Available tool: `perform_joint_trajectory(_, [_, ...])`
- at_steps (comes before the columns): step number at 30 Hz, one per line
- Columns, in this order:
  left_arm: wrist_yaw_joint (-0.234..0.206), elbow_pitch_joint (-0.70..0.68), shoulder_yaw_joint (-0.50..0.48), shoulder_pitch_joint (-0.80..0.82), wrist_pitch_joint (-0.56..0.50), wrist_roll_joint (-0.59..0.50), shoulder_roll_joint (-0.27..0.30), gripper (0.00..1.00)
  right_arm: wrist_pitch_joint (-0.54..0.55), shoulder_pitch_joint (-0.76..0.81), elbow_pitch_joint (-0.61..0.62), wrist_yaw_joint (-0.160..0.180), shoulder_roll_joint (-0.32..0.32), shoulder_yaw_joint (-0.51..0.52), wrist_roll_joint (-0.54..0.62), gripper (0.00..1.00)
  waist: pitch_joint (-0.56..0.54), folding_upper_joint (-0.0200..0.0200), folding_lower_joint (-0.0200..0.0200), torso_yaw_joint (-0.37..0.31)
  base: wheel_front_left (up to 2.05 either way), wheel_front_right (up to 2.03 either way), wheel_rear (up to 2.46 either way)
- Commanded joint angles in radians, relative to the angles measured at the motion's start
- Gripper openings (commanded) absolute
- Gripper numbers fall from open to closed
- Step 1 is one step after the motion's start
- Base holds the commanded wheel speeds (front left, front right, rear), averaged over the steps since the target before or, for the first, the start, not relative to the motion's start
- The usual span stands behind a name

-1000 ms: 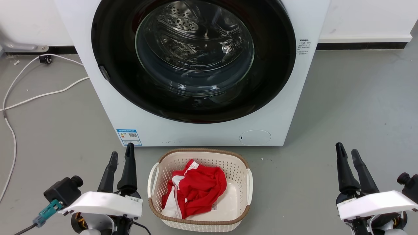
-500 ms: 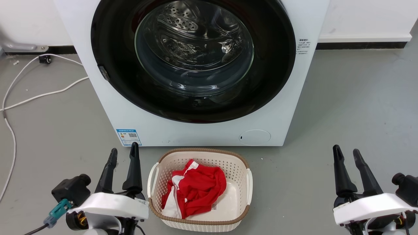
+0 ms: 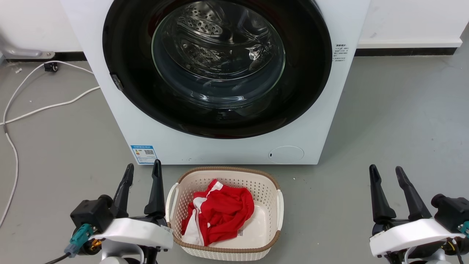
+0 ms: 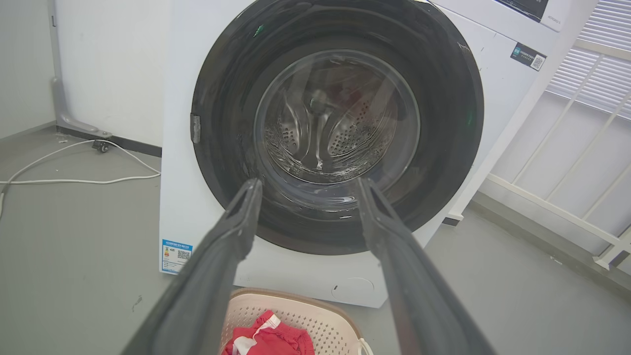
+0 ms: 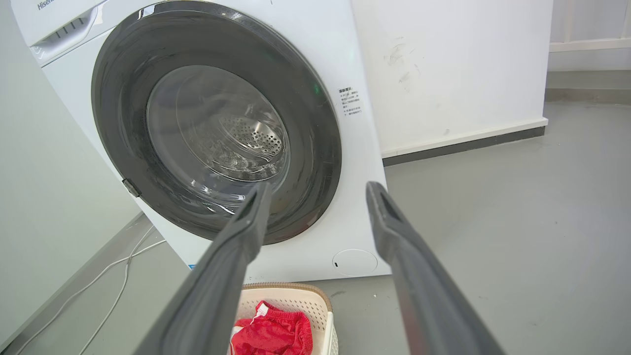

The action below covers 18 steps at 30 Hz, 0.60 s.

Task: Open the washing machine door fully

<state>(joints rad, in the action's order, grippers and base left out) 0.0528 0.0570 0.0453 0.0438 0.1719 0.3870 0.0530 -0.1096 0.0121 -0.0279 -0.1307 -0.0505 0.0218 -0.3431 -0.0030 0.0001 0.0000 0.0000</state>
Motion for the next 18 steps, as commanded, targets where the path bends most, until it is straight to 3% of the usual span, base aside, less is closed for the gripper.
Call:
perform_joint_trajectory(1, [-0.003, -0.011, 0.004, -0.007, 0.01, -0.027, 0.007, 1.0, -0.006, 0.003, 0.014, 0.0, 0.0, -0.002, 0.026, 1.0, 0.0, -0.0001, 0.0, 0.0, 0.0, 0.0, 0.0])
perform_joint_trajectory(18, [-0.027, -0.018, 0.026, -0.009, 0.046, -0.18, 0.012, 1.0, 0.005, 0.017, 0.024, 0.0, 0.0, -0.005, 0.18, 1.0, 0.004, -0.0001, 0.0, 0.0, 0.0, 0.0, 0.0])
